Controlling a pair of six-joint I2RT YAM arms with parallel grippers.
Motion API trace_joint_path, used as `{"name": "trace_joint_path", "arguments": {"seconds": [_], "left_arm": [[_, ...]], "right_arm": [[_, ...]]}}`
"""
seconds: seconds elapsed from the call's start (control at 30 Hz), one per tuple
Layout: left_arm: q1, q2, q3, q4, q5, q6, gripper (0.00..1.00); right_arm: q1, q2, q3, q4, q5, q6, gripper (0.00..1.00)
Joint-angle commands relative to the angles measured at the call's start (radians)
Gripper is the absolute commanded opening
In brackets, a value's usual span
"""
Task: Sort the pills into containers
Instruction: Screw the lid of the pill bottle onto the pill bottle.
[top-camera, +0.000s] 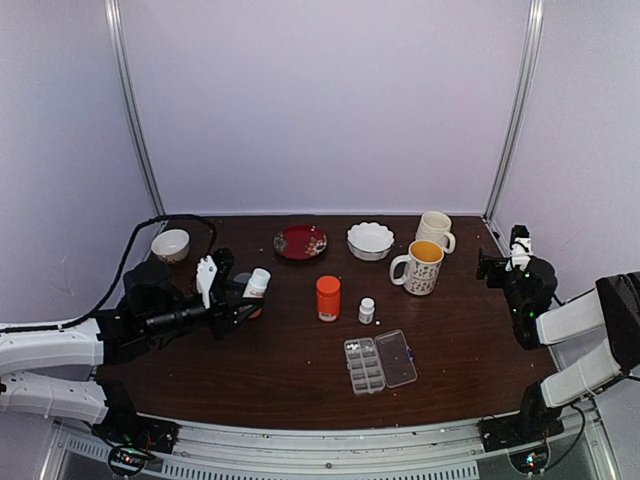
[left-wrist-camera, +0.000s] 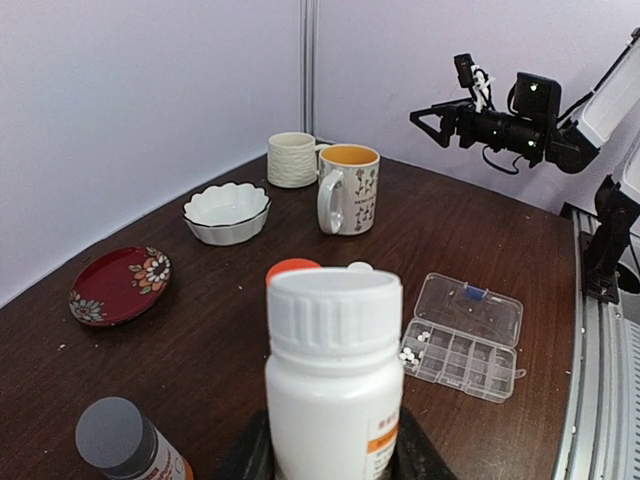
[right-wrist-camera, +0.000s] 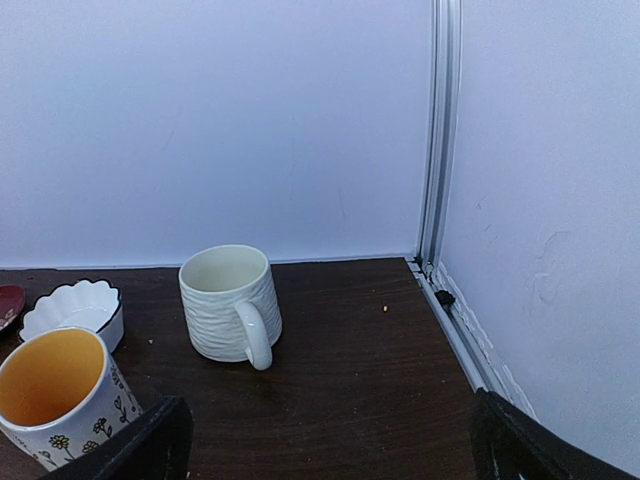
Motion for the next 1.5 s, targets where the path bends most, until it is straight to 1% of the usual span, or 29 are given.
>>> {"name": "trace_joint_path", "arguments": {"seconds": [0.0, 0.23, 0.5, 0.67, 0.77, 0.93, 1.27, 1.37, 1.43, 1.47], "left_arm": [[0.008, 0.010, 0.025, 0.040, 0.000, 0.018, 0.08], [0.008, 0.046, 0.036, 0.088, 0.037, -0.001, 0.08], [0.008, 0.057, 0.043, 0.081, 0.033, -0.023, 0.08], [0.009, 0.061, 0.055, 0.090, 0.053, -0.050, 0.08], [0.008, 0.067, 0.076, 0.069, 0.062, -0.050, 0.08], [0.007, 0.102, 0.097, 0.093, 0.088, -0.052, 0.08], [0.008, 0.171, 0.113, 0.147, 0.186, -0.072, 0.08], [0.007, 0.188, 0.115, 0.151, 0.227, -0.073, 0.08], [0.007, 0.202, 0.115, 0.157, 0.253, -0.073, 0.08], [0.007, 0.212, 0.116, 0.161, 0.264, -0.073, 0.08]], "right_arm": [[-0.005, -0.001, 0.011, 0.005, -0.012, -0.011, 1.00], [-0.005, -0.001, 0.011, 0.004, -0.012, -0.011, 1.00], [-0.005, -0.001, 0.011, 0.006, -0.012, -0.010, 1.00], [-0.005, -0.001, 0.011, 0.005, -0.011, -0.011, 1.00], [-0.005, -0.001, 0.011, 0.006, -0.012, -0.011, 1.00], [-0.005, -0.001, 0.011, 0.004, -0.011, -0.011, 1.00], [-0.005, 0.000, 0.013, 0.001, -0.009, -0.009, 1.00], [-0.002, -0.003, 0.010, 0.002, 0.019, -0.004, 1.00], [0.005, -0.042, -0.001, -0.005, 0.040, -0.006, 1.00], [0.021, -0.093, 0.010, -0.060, 0.057, -0.010, 1.00]]}}
